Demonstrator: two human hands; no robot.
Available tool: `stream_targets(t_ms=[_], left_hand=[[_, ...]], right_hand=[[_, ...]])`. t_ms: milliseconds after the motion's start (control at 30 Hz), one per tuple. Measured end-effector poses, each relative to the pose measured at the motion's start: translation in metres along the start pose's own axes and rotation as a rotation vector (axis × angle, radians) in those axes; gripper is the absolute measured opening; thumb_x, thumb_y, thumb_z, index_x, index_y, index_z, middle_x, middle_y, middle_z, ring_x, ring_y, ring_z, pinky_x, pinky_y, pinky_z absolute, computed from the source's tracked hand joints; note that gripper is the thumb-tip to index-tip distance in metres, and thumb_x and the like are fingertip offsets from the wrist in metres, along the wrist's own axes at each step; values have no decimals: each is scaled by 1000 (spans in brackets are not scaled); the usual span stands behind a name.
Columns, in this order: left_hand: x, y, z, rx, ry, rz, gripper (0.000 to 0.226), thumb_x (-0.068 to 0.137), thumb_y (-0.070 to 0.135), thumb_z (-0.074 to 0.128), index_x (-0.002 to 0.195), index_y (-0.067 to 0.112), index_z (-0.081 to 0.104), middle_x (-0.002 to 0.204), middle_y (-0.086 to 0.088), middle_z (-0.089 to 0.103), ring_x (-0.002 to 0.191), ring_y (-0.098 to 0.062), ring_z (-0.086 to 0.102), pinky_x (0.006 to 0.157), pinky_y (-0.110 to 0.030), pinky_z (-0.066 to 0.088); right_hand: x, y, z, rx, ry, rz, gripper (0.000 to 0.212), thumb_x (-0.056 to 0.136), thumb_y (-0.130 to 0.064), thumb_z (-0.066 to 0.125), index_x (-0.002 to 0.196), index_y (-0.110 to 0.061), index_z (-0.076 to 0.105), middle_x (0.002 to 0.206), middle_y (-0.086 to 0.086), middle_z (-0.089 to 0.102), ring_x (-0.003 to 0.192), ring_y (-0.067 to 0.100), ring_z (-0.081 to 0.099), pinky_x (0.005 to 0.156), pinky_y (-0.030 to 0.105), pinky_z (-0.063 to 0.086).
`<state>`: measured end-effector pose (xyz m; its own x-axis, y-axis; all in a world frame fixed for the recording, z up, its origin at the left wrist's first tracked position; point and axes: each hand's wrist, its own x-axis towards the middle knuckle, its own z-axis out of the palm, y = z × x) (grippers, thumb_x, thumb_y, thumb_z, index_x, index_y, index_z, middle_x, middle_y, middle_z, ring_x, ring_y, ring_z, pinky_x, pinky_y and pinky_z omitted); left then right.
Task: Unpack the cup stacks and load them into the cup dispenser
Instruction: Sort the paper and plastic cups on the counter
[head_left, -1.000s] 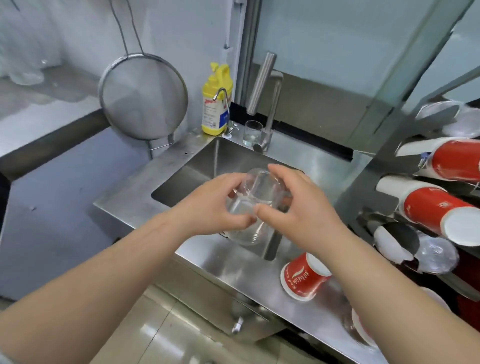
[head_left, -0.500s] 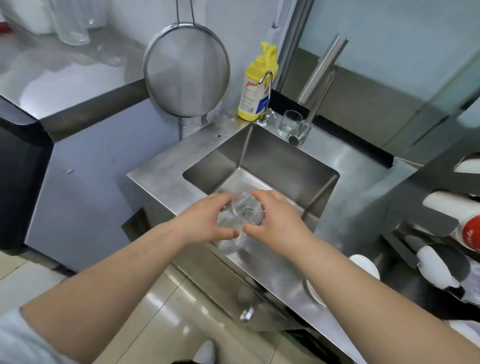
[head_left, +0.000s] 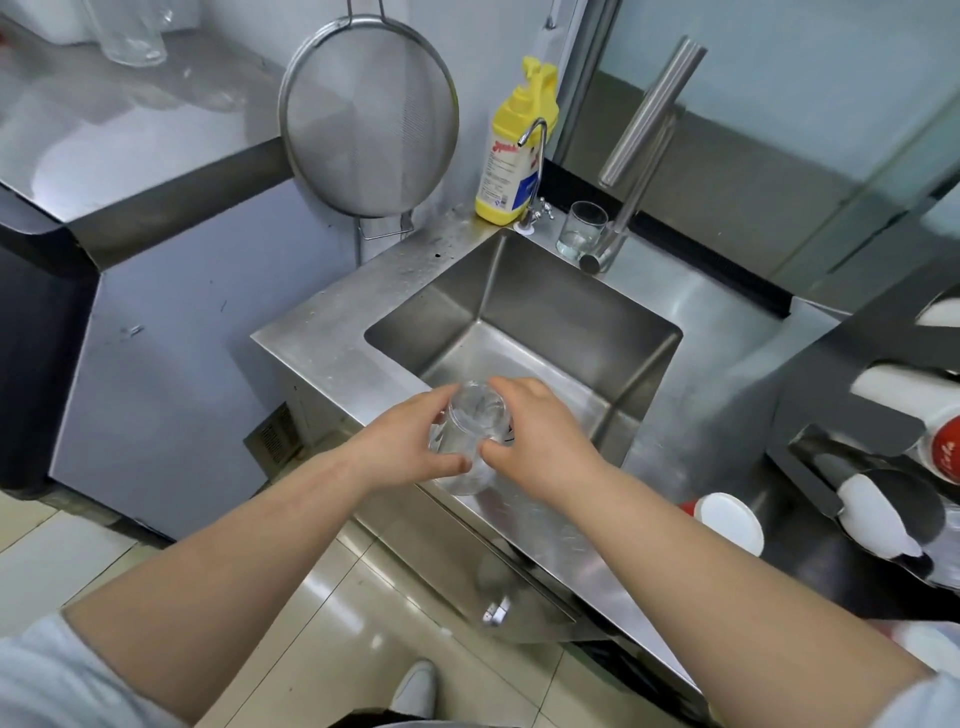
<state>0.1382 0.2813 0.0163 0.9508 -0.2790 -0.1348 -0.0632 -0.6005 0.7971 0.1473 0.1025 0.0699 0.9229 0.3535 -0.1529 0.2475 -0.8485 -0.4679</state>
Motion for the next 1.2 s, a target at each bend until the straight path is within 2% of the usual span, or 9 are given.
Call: stream_targets(t_ms=[233,400,600,667,767,867,1033,1100,1200], left_hand=[[5,6,-11,39,-12,-27,97,74,36,78,152,33,20,140,15,42,118,-3,47,91,-19,39],[3,6,-18,107,-38,-34,99,74,39,77,152,35,16,143,11,43,120,-6,48,93,-22,42],[-1,12,-28,138,-52,-33,105,73,45,76,151,43,6,139,11,41,122,-7,46,94,-26,46],[-1,20,-37,178,-66,-11,103,75,46,76,152,41,7,137,11,41,124,-6,45,96,-23,42],[1,42,-55,283,-84,64,97,81,42,72,154,33,10,138,5,43,126,-8,47,97,-19,36],[11,74,-73,500,-109,145,81,86,44,65,152,31,20,131,4,53,110,-13,57,94,-24,42],[43,139,-80,808,-370,219,58,88,54,56,141,35,42,114,9,58,100,-13,54,95,-34,44],[53,167,-71,856,-448,231,56,88,56,55,139,36,43,121,11,59,100,-11,53,96,-33,44],[68,201,-45,915,-515,307,51,91,52,55,138,32,47,128,10,59,96,-9,52,87,-27,41]], right_hand=[[3,-10,-5,-55,6,3,60,79,-22,63,135,-25,42,132,4,47,120,21,49,95,30,43],[4,-12,-3,-62,-5,8,60,77,-21,62,133,-26,42,126,5,50,113,24,53,92,33,46],[3,-13,-11,-64,-49,18,67,79,-22,63,140,-27,36,132,5,42,119,23,49,93,28,42],[2,-13,-20,-82,-52,8,65,80,-23,64,139,-26,38,130,6,43,119,22,49,93,27,40],[-1,-13,-43,-177,-43,-30,44,84,-29,62,126,-24,53,123,6,51,115,23,52,90,28,41],[-6,-9,-76,-316,-63,1,34,88,-32,53,121,-28,59,124,1,58,113,22,54,87,30,45],[-31,3,-134,-532,-223,20,37,88,-37,54,124,-27,57,123,-1,60,113,23,55,90,32,47],[-44,12,-150,-596,-252,42,35,88,-37,53,120,-24,58,118,-1,63,109,24,57,88,32,47],[-63,31,-169,-598,-220,128,31,87,-39,53,111,-23,62,111,0,65,104,25,59,90,36,49]])
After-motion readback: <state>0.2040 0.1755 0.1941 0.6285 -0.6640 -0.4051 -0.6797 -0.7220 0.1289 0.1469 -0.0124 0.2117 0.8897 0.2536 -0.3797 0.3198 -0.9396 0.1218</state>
